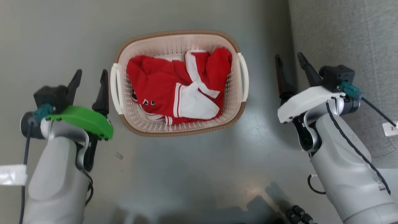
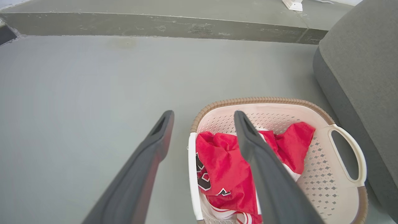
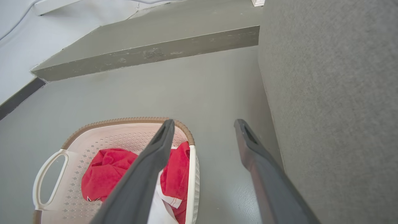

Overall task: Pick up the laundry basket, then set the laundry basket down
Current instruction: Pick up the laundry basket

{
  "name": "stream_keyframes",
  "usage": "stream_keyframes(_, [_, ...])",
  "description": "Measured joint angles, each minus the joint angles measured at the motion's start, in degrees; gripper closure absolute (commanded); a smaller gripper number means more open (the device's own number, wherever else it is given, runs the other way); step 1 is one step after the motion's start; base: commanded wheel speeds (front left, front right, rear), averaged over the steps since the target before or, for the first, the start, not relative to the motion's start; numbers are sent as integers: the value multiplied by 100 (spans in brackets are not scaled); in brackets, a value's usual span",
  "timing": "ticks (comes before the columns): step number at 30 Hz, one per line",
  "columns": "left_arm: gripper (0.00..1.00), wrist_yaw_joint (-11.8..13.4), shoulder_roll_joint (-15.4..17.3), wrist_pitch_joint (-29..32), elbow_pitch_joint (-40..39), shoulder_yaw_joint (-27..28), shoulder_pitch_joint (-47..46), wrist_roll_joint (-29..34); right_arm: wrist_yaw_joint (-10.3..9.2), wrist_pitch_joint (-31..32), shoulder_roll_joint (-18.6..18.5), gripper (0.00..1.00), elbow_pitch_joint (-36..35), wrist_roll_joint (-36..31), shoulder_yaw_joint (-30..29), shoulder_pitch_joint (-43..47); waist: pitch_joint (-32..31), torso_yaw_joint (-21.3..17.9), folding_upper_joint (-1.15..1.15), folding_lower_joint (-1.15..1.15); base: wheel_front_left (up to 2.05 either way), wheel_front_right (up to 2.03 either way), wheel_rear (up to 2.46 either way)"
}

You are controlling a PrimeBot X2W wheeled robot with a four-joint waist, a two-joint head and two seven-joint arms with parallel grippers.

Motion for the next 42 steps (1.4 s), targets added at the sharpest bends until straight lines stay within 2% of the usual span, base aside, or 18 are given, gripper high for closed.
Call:
stream_keyframes(19, [0,-2,-143,486,1079,-463,-1165,-357,445,82,46,0,1216,179,222,-988,971,158,0,0,0,0,0])
stream_keyframes(31, [0,-7,-171,760,1613,-742,-1714,-647,550,292,68,0,1929,420,389,-1522,1544,253,0,0,0,0,0])
stream_keyframes(42, [0,-7,-213,861,1924,-1053,-2197,-749,646,455,66,0,2280,572,632,-2024,1963,378,0,0,0,0,0])
